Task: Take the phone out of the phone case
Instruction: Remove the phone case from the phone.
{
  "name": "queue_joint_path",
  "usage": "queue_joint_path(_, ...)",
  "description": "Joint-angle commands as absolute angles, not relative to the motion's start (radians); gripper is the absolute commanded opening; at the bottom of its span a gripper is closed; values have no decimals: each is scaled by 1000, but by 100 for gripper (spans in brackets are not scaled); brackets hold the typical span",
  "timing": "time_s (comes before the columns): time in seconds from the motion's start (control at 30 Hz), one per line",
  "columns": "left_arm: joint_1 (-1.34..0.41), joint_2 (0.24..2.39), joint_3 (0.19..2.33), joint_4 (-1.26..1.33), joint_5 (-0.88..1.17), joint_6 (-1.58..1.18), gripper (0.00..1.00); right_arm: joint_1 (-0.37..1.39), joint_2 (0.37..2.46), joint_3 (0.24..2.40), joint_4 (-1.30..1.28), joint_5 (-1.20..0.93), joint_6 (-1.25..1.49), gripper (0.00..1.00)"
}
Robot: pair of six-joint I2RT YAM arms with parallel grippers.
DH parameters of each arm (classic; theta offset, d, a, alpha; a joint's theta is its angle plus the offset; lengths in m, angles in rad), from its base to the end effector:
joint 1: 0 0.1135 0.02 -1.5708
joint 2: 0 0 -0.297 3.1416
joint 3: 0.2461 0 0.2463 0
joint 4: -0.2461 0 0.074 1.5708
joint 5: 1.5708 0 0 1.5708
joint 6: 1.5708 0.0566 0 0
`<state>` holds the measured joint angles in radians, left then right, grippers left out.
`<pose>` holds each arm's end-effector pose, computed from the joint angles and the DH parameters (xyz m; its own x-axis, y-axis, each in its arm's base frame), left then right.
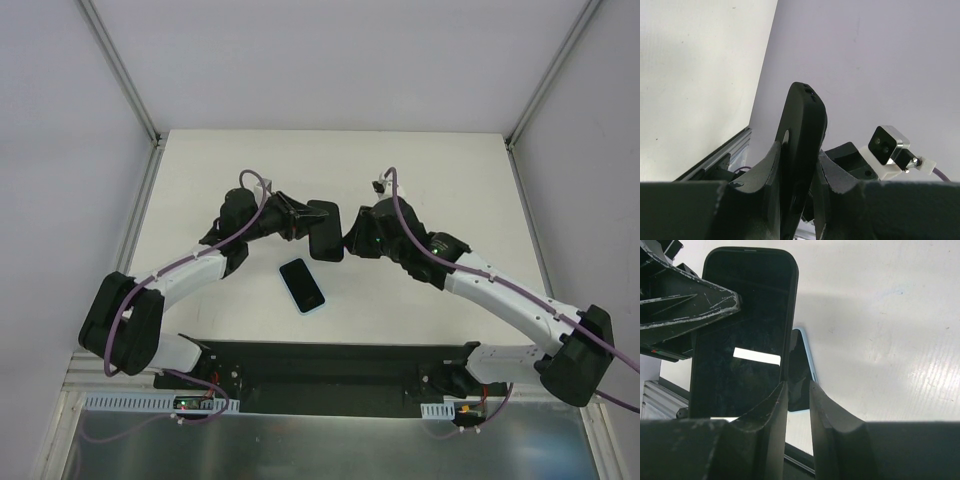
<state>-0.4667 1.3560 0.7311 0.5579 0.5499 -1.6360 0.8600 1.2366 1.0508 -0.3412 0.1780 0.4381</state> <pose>0.2613 -0.1648 0.3044 -0.8436 -0.5276 0.0999 -0.1150 -0.0043 -0.9934 0.1906 0.2061 0.3437 -0.5712 -0.0235 -0.8205 -0.4458 0.8482 0.2860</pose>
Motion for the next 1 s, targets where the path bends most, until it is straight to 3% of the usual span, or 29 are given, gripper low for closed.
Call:
queue_joint_path(0.0,-468,1310,805,1094,600,-1919,0,871,1333,933,-485,11,440,25)
queue_joint_path(0.33,-465,1278,788,1169,557,-1973,0,835,1431,862,-226,-176,534,25)
queue_joint_path(0.6,-445,1258,822,1207,554,-1938,0,838,1525,894,-252,-172,517,22)
queue_joint_path(0.7,-422,1232,868,1082,624,-1797,0,839,1473,878,-256,-167,522,22)
queue_joint_path(0.8,-402,1224,894,996,690,-1688,0,838,1379,871,-288,-141,529,24)
queue_joint_path(0.97,-387,1298,848,1095,725,-1678,0,830,1217,954,-435,-68,454,44)
